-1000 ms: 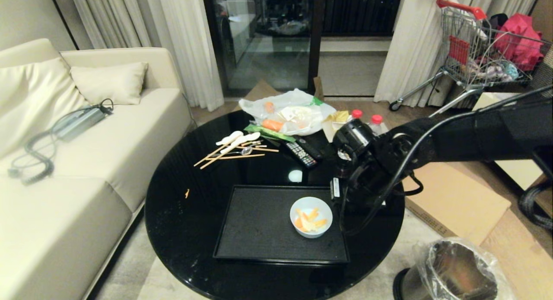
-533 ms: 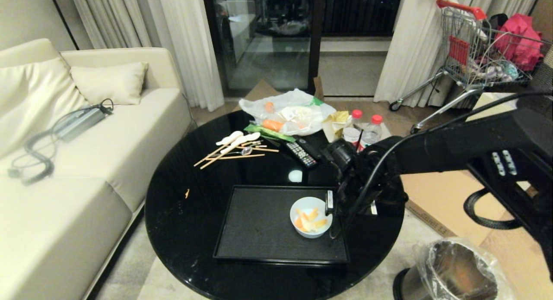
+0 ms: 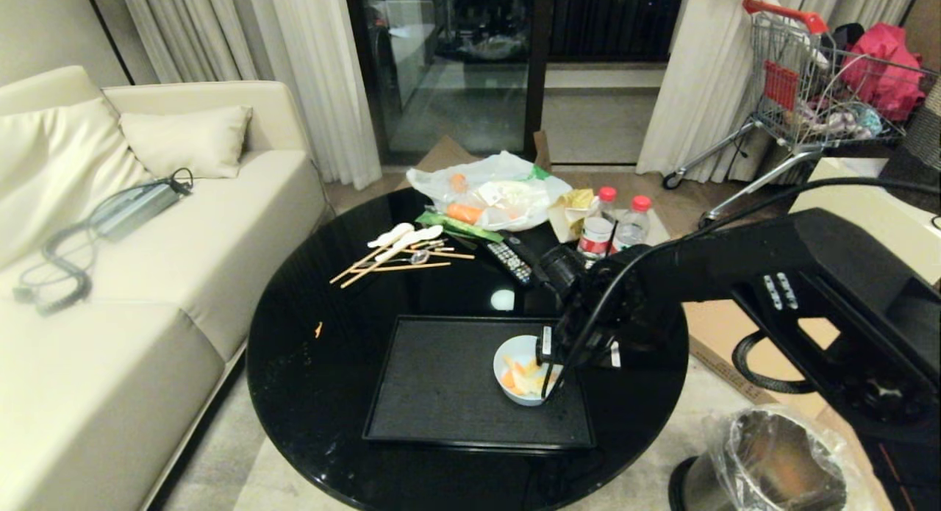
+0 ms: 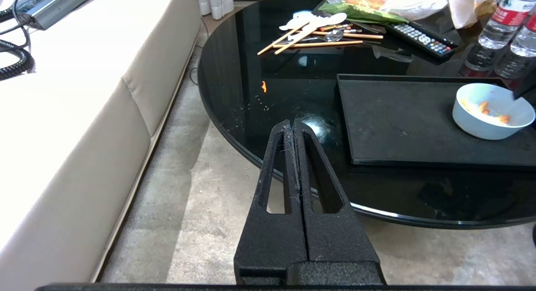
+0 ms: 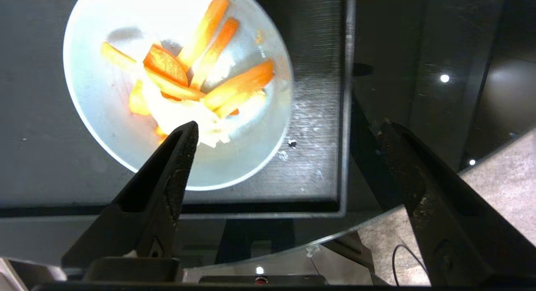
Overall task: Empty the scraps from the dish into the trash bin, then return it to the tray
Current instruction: Pick up the bowl with leftover food
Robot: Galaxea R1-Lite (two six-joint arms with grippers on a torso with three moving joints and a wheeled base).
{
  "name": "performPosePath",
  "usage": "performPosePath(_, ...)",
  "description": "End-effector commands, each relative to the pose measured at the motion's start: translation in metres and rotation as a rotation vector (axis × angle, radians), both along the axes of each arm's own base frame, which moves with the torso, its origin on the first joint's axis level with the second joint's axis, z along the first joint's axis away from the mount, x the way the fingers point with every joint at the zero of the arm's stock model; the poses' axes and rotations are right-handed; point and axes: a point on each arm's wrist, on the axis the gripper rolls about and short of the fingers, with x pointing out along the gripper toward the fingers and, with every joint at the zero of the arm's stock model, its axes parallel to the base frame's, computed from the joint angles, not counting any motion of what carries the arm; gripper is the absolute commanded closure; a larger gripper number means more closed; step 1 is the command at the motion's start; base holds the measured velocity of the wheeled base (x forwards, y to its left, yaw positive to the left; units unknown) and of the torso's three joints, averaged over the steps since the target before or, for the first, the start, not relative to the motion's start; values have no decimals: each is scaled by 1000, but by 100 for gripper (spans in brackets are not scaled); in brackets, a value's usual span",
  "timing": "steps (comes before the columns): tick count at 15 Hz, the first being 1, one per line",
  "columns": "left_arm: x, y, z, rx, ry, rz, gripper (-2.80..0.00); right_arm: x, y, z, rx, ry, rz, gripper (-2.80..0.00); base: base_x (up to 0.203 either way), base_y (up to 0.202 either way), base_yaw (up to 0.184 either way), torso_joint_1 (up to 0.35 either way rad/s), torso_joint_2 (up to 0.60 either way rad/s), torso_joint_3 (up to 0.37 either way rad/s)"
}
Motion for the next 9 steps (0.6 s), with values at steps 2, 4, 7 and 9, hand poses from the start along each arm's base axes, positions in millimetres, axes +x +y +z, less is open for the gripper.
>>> performPosePath(2, 0, 0, 0, -1, -1, 0, 0, 3, 6, -11, -8, 11, 4, -280, 0, 0, 0, 0, 0, 0)
performPosePath(4, 0, 0, 0, -1, -1, 0, 0, 8, 9, -13, -6, -3, 1, -280, 0, 0, 0, 0, 0, 0)
performPosePath(7, 0, 0, 0, -1, -1, 0, 0, 14, 12, -16, -33, -32, -11, -280, 0, 0, 0, 0, 0, 0)
performPosePath(9, 0, 0, 0, -1, -1, 0, 0, 14, 12, -18, -39, -29, -11, -280, 0, 0, 0, 0, 0, 0)
